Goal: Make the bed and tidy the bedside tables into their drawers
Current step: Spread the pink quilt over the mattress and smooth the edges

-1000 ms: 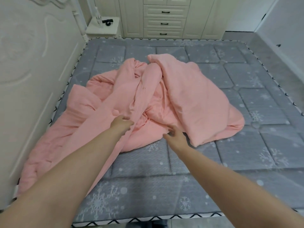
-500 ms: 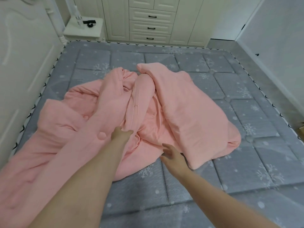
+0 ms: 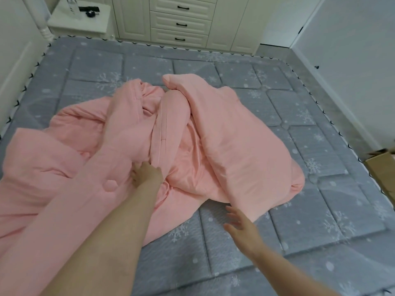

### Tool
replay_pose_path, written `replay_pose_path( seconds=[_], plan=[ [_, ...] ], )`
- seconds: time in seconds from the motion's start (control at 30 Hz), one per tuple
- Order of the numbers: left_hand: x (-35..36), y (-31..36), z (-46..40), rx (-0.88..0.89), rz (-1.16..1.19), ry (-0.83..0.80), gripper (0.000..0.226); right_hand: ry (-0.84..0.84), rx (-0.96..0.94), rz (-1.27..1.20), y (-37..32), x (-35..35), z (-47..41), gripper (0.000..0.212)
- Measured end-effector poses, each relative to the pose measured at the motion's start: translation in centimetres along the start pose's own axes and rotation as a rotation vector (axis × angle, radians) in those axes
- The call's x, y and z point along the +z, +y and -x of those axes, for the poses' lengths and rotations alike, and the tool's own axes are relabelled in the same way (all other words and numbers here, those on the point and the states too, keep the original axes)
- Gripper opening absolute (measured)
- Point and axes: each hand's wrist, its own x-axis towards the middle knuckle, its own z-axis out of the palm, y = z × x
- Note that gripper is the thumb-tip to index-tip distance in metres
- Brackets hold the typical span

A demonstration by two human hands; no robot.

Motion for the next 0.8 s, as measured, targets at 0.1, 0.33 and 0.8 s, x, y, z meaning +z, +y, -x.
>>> replay_pose_path(
  seconds=[0.1, 0.33, 0.8],
  plan=[
    [0.5, -0.7, 1.3, 0.151, 0.061, 0.066, 0.040, 0.019, 0.046, -0.009, 0.9, -0.1, -0.4, 0.044],
    [1.8, -5.4, 10.0, 0.631, -0.073, -0.096, 0.025, 0.013, 0.139, -0.128, -2.9, 1.5, -1.3, 0.040],
    [-2.7, -13.3, 21.4, 0.962, -0.176, -0.557, 0.035, 0.090, 0.070, -0.033, -8.7, 5.8, -1.8, 0.052]
  ],
)
